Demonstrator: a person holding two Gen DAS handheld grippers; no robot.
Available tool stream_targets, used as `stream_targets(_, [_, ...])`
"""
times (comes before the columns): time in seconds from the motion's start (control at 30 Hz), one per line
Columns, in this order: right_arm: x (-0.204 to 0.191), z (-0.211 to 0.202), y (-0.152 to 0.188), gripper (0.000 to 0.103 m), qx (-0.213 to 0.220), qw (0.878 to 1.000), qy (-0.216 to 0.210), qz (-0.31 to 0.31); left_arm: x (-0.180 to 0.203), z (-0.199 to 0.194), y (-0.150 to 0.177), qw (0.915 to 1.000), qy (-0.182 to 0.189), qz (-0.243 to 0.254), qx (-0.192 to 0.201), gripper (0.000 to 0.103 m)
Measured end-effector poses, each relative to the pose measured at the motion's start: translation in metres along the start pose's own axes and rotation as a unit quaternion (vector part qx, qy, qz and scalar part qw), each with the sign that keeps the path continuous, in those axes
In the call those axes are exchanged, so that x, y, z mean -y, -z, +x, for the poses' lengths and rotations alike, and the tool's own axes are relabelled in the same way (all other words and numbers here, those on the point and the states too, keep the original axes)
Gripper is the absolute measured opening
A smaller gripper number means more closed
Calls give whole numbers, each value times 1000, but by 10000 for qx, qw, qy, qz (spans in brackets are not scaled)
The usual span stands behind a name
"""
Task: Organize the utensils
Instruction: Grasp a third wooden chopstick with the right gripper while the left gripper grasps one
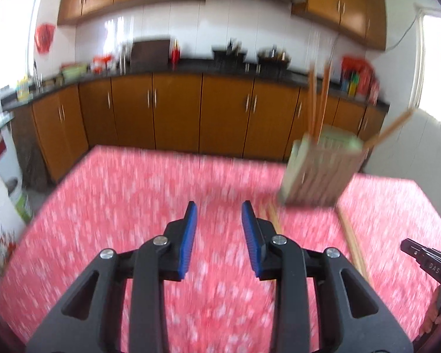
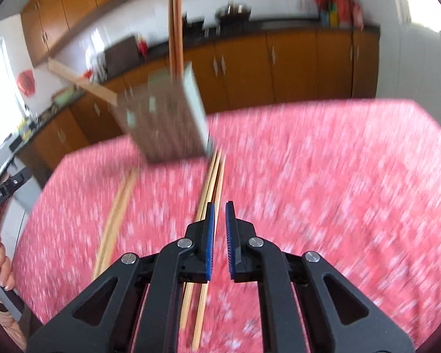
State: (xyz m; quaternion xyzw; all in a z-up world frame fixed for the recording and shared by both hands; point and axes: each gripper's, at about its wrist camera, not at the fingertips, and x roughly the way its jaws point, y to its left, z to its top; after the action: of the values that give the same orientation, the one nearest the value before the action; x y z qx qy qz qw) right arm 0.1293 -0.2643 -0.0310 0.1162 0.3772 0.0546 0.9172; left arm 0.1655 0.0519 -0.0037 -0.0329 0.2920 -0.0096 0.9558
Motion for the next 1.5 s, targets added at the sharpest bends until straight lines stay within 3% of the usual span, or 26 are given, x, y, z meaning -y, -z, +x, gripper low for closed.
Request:
stream_targets(0.17, [-10,26,27,9,-457,9989,-69,-99,-4,17,38,9982,197,-125,-561,32])
stream_targets(0.37, [-13,45,43,8,-701,9973,34,-222,6,23,53,9952,502,-99,-832,32])
stream_targets(0.5, [-10,45,43,7,-582,9975,242,-321,19,31,57,9918,758,-103,-1022,32])
stream_targets(0.63, [13,44,34,7,-471,9972,581,83,35,39,67,9872,987,-34,-1255,31])
stream_targets(0.8, [23,42,34,7,-438,9970,615,144,53,50,76,9832,1048,158,-1483,20])
stream_targets(0.93, [23,41,36,7,-424,9971,629,92,63,60,84,9820,923,305,-1621,14])
stream_targets(1.1, [21,41,35,7,-411,9969,665,-50,64,64,82,9862,511,427,-1518,8])
stream_targets(1.3, [24,50,24,7,-373,9966,738,-53,24,81,68,9890,-32,164,-1471,8])
stream_targets(1.5, [34,62,9,7,-359,9961,800,15,-8,91,59,9903,-111,8,-1388,9])
